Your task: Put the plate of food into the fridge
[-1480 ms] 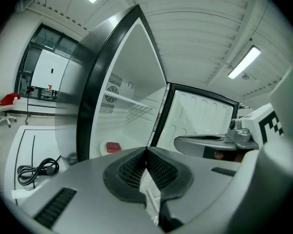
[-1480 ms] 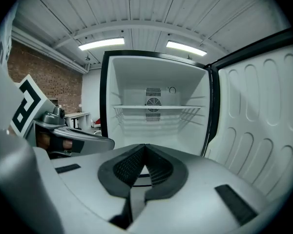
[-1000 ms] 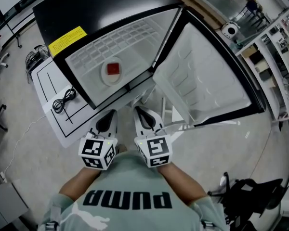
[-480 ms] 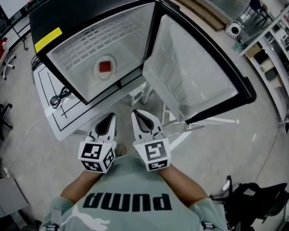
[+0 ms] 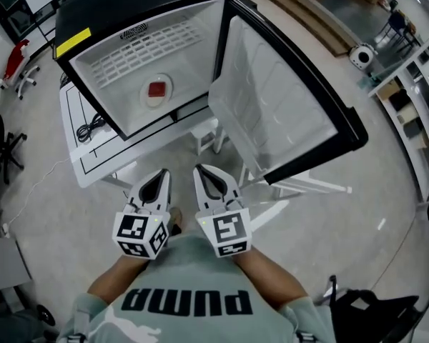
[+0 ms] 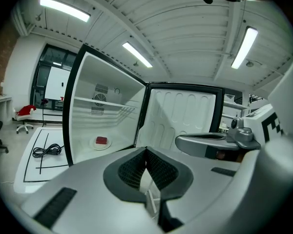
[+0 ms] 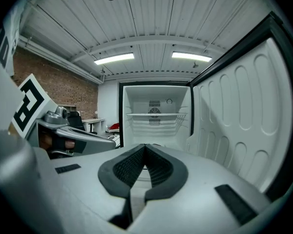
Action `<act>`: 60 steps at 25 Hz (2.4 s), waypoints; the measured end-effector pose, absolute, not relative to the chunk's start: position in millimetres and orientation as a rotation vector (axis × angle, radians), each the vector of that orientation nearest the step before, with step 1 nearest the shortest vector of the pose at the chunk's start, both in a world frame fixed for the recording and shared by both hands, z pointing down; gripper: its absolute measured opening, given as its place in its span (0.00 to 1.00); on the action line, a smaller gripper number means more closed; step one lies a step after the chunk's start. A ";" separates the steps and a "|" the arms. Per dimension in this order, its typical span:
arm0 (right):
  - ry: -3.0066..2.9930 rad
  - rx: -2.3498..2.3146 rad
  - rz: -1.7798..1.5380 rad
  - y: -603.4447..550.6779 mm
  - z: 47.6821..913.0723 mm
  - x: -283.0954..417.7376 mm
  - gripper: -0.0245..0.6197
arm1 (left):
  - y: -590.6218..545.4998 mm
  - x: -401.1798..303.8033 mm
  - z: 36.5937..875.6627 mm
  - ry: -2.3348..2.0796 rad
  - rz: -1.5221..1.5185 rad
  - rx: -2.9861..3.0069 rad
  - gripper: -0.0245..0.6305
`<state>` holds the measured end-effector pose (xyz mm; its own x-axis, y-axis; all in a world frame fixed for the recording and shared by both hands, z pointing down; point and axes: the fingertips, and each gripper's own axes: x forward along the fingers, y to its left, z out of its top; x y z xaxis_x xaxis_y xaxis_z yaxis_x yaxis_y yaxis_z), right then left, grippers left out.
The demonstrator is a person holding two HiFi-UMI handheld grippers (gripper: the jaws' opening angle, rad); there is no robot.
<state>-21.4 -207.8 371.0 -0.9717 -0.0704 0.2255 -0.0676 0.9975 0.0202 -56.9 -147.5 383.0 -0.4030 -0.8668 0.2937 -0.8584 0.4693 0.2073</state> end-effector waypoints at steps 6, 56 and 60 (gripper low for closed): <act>-2.925 0.058 -0.017 -205.3 372.4 8.6 0.05 | -139.2 -21.1 383.7 -2.409 -0.013 1.404 0.04; -2.956 0.214 -0.001 -72.2 365.4 150.0 0.05 | 9.9 104.1 378.6 -2.491 0.038 1.439 0.05; -2.952 0.226 0.014 -63.6 368.1 155.3 0.05 | 17.8 104.7 381.4 -2.498 0.045 1.434 0.04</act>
<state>155.3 -63.6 368.1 -0.9721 -0.1502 0.1800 -0.1519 0.9884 0.0044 104.7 17.8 381.4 -0.4788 -0.8448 0.2389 -0.8529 0.5121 0.1018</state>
